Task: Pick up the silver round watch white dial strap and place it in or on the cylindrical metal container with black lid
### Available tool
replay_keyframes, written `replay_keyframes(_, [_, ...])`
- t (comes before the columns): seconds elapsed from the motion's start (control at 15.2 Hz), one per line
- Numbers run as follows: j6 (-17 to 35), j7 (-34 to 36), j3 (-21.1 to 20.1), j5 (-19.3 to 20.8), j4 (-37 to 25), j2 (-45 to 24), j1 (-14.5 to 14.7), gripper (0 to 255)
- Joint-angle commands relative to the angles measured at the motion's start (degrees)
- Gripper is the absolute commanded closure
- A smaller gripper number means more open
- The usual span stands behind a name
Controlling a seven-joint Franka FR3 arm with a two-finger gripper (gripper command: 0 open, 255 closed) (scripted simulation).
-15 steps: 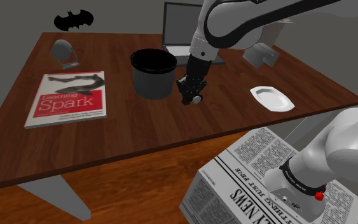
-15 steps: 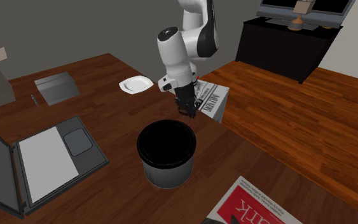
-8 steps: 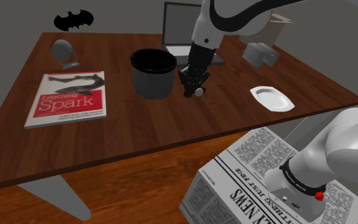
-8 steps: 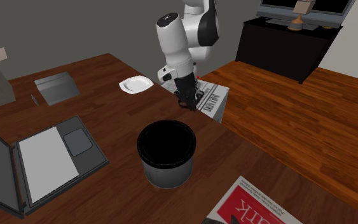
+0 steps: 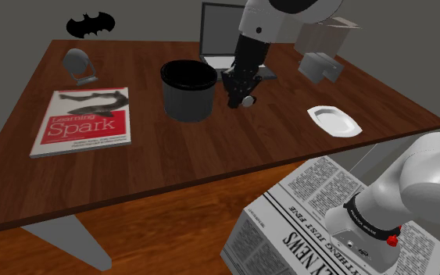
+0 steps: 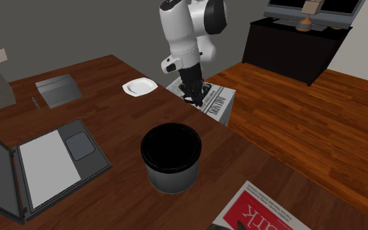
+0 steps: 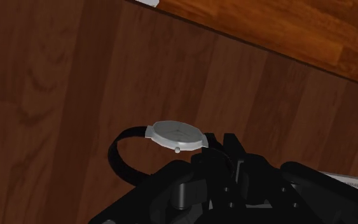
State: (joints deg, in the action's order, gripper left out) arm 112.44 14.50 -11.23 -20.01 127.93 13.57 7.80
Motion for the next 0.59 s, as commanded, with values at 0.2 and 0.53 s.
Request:
replay_keyframes(0.2, [-3.86, 0.91, 0.30, 0.44, -3.07, 0.86, -0.17, 255])
replay_keyframes(0.53, [-7.59, 1.84, 0.57, 0.80, -6.31, 1.43, -0.30, 255])
